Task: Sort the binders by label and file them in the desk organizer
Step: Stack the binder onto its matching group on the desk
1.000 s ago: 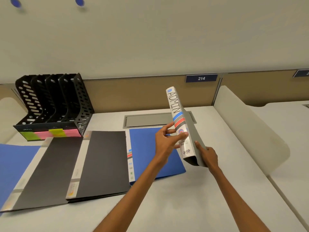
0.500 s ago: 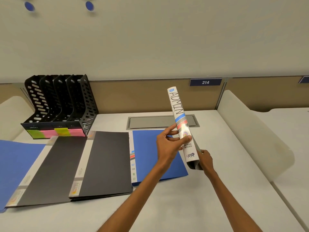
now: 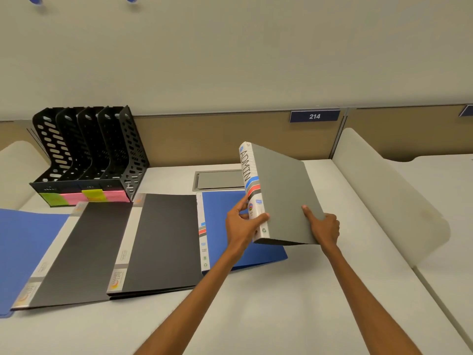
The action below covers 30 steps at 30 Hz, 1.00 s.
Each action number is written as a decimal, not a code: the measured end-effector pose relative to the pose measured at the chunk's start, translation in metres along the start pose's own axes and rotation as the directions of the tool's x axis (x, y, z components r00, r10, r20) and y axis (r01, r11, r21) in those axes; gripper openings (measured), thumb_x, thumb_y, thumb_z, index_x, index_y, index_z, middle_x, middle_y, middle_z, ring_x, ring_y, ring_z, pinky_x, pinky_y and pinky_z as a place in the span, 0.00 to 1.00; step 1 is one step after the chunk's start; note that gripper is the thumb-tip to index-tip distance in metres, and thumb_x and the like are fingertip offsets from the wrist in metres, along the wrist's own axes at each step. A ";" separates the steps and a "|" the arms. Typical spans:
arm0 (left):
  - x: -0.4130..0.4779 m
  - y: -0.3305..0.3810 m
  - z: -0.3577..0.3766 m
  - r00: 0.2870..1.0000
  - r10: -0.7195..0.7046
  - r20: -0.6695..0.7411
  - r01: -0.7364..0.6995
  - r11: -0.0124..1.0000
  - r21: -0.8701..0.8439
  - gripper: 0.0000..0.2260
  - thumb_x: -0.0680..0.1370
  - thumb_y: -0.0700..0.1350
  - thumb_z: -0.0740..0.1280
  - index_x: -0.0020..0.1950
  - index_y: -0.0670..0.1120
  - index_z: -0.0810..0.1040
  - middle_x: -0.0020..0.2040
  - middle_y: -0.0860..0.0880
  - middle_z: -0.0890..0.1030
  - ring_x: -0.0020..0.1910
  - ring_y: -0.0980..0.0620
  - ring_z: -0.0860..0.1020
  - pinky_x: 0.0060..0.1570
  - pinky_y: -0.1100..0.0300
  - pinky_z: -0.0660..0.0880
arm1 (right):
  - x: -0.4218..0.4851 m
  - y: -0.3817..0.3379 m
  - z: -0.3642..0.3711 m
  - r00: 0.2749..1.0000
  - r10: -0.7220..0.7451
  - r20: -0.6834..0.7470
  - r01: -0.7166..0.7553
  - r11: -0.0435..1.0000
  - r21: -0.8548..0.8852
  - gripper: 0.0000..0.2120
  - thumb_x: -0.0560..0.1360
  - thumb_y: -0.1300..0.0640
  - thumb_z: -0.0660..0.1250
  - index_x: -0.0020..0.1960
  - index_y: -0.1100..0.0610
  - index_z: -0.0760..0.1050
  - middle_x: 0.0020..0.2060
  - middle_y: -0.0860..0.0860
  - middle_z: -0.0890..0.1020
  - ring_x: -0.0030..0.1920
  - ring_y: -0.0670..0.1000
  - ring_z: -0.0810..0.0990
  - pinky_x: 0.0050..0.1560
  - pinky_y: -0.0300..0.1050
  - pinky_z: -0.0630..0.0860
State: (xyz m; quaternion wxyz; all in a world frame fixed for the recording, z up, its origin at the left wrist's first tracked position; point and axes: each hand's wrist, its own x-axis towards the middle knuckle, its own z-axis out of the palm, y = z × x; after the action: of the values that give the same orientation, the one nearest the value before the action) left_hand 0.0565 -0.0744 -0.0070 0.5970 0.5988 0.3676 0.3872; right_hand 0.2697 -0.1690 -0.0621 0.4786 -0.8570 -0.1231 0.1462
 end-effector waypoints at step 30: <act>-0.006 -0.102 -0.026 0.950 -0.207 0.236 -0.032 0.685 0.728 0.30 0.75 0.58 0.70 0.72 0.47 0.65 0.65 0.48 0.73 0.66 0.50 0.69 0.68 0.51 0.65 | -0.022 0.036 0.042 0.973 -0.054 0.226 0.158 0.866 -0.475 0.28 0.77 0.47 0.65 0.73 0.59 0.66 0.72 0.61 0.65 0.72 0.61 0.63 0.73 0.57 0.59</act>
State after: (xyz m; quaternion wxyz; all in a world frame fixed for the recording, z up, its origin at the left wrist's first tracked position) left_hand 0.0325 -0.0668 -0.1093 0.3790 0.8181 0.4239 0.0864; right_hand 0.2363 -0.1626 -0.1108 0.2379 -0.9224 -0.2518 0.1710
